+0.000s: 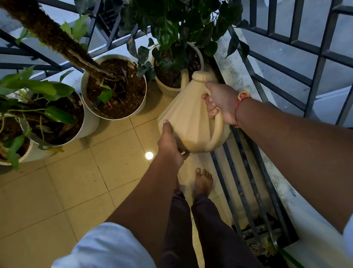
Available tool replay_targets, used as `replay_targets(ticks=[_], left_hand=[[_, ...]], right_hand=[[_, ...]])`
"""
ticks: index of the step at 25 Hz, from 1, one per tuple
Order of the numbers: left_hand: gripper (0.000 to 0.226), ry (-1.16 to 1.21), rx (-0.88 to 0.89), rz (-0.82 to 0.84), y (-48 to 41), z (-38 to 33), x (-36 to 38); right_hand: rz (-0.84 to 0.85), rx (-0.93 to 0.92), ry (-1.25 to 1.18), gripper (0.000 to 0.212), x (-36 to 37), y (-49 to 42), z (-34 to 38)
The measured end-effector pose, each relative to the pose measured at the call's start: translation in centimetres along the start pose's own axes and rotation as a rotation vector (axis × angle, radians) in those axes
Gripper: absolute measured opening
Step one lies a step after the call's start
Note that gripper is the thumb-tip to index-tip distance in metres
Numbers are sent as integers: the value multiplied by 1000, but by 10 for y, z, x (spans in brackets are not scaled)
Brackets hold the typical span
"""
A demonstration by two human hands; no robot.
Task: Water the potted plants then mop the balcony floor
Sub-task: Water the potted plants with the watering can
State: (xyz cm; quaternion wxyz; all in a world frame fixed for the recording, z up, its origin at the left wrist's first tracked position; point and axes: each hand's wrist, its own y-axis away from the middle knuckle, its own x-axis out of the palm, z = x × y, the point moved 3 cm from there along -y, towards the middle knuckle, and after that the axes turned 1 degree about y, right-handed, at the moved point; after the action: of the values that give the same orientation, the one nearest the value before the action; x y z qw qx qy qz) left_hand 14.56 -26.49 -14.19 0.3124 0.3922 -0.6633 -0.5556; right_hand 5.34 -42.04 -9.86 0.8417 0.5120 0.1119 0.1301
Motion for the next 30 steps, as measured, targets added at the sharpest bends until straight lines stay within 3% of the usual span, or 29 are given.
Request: replay_targets(ticks=[9,20,30], left_hand=[[61,58,-30,79,1,7,5],[77,103,14,68,-2,31,-2],[94,208,-41,-21,3,44,-70]], right_hand=[[-46,-86,17,40,-5,5,-26],[-122,-175,-60,40,2,14,-62],[25,-129,103,37,56,40,-78]])
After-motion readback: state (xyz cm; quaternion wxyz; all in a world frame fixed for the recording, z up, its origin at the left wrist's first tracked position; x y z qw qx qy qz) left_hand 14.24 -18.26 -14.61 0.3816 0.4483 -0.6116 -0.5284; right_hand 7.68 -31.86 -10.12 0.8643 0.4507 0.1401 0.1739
